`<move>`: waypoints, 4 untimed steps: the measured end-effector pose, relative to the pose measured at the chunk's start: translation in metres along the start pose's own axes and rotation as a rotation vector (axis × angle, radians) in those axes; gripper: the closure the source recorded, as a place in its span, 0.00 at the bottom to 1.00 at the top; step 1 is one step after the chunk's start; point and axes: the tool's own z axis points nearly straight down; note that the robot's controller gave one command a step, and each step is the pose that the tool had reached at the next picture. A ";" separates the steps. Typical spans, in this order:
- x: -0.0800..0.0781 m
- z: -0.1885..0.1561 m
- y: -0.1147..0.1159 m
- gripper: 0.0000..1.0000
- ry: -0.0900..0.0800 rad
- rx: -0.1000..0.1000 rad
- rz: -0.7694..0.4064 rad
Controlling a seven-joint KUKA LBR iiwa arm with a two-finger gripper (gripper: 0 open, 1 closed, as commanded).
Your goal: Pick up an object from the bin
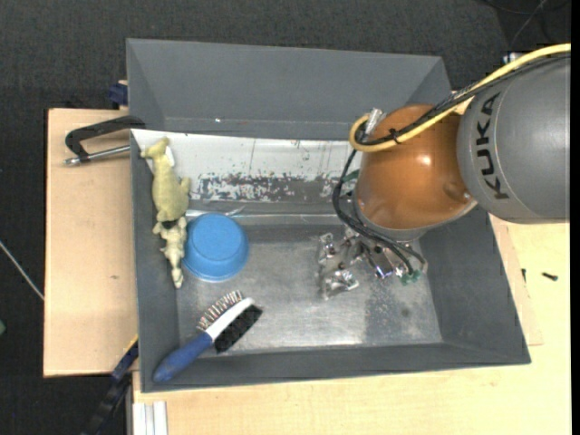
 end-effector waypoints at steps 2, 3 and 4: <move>-0.063 0.057 0.130 0.00 0.003 -0.007 -0.135; -0.062 0.055 0.124 1.00 0.003 -0.002 -0.127; -0.070 -0.095 0.132 1.00 -0.004 -0.004 -0.131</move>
Offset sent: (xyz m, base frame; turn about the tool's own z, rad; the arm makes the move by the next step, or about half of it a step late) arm 0.0000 0.0000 0.0000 0.0000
